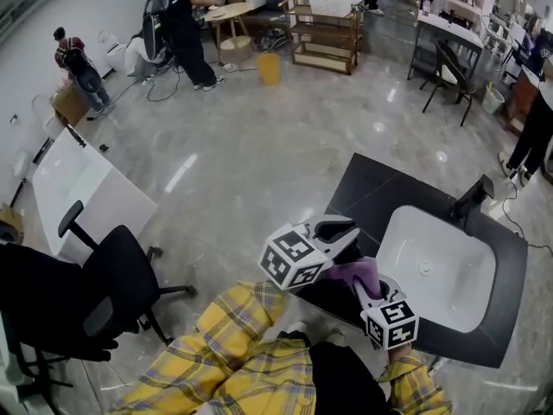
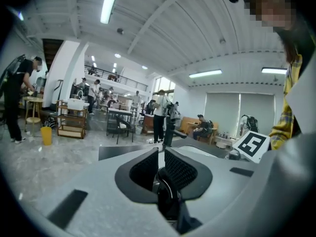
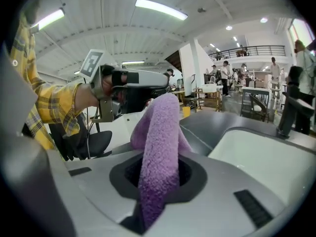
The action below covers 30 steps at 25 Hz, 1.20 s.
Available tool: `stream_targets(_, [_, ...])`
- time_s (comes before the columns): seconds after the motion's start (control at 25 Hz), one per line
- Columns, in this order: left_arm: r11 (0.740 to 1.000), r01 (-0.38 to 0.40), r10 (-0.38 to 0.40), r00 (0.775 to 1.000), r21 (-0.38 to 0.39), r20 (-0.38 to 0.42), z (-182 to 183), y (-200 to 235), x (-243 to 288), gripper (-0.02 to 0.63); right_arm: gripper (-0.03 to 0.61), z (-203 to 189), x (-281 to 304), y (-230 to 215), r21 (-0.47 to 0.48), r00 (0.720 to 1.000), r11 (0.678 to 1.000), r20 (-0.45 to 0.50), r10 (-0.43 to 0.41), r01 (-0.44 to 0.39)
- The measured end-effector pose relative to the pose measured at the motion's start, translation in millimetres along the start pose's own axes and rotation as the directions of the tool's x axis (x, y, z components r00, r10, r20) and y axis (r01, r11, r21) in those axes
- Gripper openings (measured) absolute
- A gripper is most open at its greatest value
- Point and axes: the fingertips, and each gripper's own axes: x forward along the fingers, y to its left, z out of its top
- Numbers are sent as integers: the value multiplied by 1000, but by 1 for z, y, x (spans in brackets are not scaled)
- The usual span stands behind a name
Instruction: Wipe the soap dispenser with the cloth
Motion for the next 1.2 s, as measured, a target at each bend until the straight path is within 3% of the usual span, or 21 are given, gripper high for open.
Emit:
stream_targets(0.08, [999, -44, 44, 999, -11, -11, -4, 0, -4, 35, 37, -3, -10, -3, 2, 1000, 1000, 10, -18, 18])
stream_targets(0.16, [996, -86, 86, 996, 16, -22, -6, -5, -4, 191, 37, -5, -17, -6, 17, 999, 999, 16, -31, 30])
stream_targets(0.28, [990, -136, 137, 990, 42, -15, -5, -15, 1, 235, 37, -7, -23, -11, 32, 999, 998, 14, -46, 46])
stream_targets(0.52, [948, -280, 297, 950, 152, -99, -26, -12, 15, 237, 37, -8, -30, -9, 27, 997, 997, 11, -72, 72])
stream_targets(0.56, [943, -290, 308, 946, 162, -102, -28, -9, 16, 224, 37, -8, -32, -9, 24, 997, 997, 10, -75, 74])
stream_targets(0.6, [943, -289, 308, 946, 165, -101, -28, -6, 15, 170, 37, -8, -33, -9, 22, 997, 997, 10, -77, 76])
stream_targets(0.88, [979, -81, 107, 985, 188, -135, -27, -8, 18, 167, 37, -9, -41, -12, 30, 996, 996, 12, -90, 90])
stream_targets(1.2, [945, 200, -159, 972, 258, -171, -26, -17, 19, 167, 37, -7, -42, -10, 23, 996, 996, 4, -85, 85])
